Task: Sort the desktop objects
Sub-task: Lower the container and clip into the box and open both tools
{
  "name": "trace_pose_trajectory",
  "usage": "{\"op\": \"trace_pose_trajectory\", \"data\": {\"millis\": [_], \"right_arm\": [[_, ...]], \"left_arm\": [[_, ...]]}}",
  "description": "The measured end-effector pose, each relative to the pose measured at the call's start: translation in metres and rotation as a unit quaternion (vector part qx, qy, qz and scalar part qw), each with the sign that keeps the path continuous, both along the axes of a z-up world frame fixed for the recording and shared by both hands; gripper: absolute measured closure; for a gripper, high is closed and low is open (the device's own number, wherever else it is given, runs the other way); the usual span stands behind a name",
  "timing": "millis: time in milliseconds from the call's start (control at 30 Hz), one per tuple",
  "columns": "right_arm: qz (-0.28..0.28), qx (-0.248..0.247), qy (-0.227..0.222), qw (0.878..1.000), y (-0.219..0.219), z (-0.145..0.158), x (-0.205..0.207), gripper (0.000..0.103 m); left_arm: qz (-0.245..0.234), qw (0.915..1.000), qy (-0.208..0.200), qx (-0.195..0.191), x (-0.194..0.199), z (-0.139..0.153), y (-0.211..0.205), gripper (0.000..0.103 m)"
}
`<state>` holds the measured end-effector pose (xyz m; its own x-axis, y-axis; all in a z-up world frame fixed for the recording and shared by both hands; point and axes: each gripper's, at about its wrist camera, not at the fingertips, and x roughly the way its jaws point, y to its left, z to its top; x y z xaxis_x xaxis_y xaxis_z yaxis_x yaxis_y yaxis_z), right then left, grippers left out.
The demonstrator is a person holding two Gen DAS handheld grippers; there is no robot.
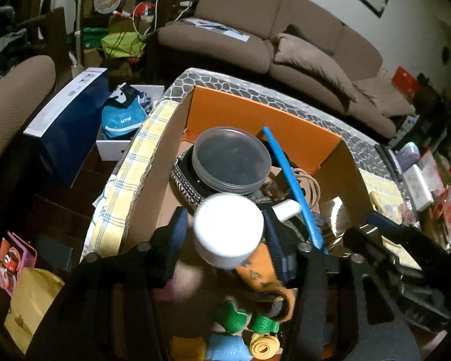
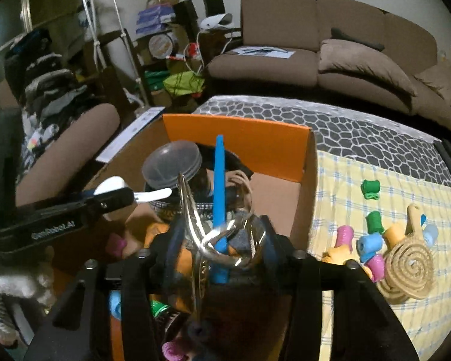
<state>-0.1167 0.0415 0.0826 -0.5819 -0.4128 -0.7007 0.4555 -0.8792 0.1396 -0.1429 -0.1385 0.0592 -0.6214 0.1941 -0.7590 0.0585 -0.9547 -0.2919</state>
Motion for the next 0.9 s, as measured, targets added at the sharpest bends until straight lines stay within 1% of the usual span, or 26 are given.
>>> {"op": "trace_pose_trajectory", "data": {"millis": [33,100,200,333,500,600,633,667,900], "right_arm": [[-0.005,0.001,0.002,1.000,0.000,-0.001,0.000,0.028],[-0.013,-0.004,0.009,1.000,0.005,0.001,0.001,0.028],[-0.022,-0.016,0.014,1.000,0.014,0.008,0.000,0.026],[-0.035,-0.034,0.016,0.999,0.027,0.018,-0.002,0.023],[-0.043,-0.040,0.012,0.998,0.043,0.026,-0.002,0.014],[-0.047,-0.045,0.003,0.998,0.054,0.030,-0.002,0.007],[-0.049,-0.044,0.003,0.998,0.056,0.031,-0.001,0.002],[-0.051,-0.042,0.003,0.998,0.060,0.032,0.001,0.000],[-0.068,-0.011,0.014,0.998,0.090,0.040,0.011,0.001]], "left_arm": [[0.001,1.0000,0.002,0.001,0.001,0.001,0.000,0.045],[0.005,1.0000,0.003,0.004,0.001,0.002,-0.003,0.039],[0.015,0.9999,0.007,0.004,0.001,0.005,-0.007,0.037],[0.022,0.9996,0.018,0.005,0.003,0.012,-0.010,0.027],[0.021,0.9991,0.036,0.010,0.007,0.023,-0.008,0.026],[0.013,0.9986,0.048,0.016,0.009,0.030,-0.002,0.001],[0.010,0.9983,0.054,0.019,0.010,0.033,0.001,0.001],[0.005,0.9980,0.060,0.023,0.011,0.037,0.005,0.001],[-0.035,0.9946,0.093,0.031,0.017,0.058,0.045,0.000]]}}
